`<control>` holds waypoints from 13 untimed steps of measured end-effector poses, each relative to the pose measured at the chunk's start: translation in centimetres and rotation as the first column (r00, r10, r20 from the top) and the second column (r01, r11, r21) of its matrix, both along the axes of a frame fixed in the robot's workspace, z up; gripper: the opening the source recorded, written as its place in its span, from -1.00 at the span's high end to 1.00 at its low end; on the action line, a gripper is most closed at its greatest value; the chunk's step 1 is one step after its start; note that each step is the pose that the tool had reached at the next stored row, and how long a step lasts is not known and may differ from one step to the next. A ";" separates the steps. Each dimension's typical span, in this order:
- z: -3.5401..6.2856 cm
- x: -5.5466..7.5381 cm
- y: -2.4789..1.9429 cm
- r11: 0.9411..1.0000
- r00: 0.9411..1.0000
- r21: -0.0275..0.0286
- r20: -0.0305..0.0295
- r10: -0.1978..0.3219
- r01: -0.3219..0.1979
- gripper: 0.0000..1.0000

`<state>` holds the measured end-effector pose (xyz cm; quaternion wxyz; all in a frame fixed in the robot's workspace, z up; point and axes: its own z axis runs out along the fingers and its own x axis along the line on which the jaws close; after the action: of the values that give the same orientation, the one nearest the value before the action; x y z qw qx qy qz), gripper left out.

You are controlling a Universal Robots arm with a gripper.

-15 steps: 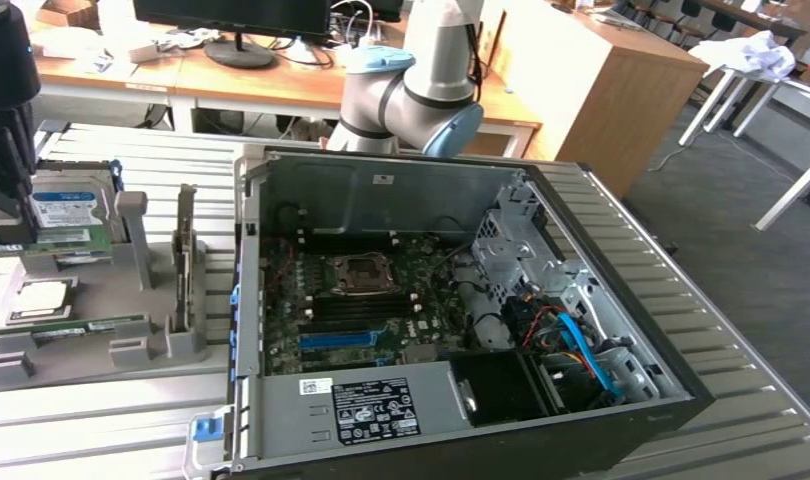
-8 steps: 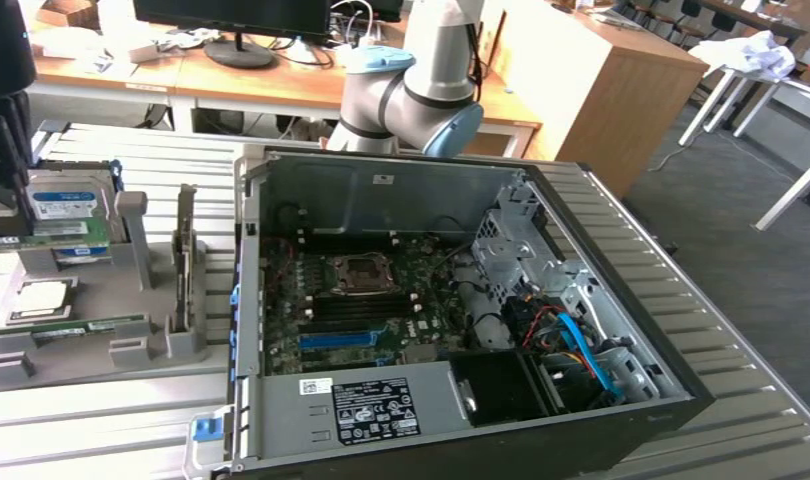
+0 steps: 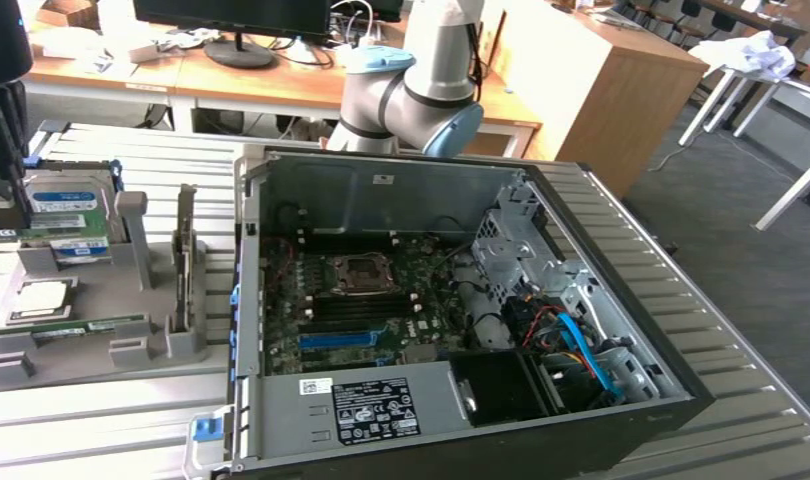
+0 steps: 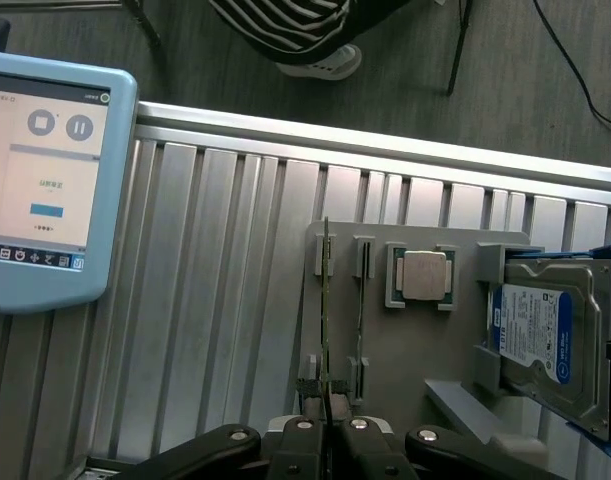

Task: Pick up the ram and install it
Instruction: 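Pick up the ram and move it above insertion slot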

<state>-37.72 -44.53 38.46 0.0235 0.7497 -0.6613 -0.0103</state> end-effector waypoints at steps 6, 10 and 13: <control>0.02 0.0 0.00 1.000 1.000 0.000 0.000 0.000 0.000 0.75; 0.02 0.2 0.00 1.000 1.000 0.000 0.000 0.000 0.000 0.75; 0.02 0.4 0.00 1.000 1.000 0.000 0.000 0.000 0.000 0.75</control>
<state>-37.37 -44.53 38.48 0.0237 0.7497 -0.6612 -0.0103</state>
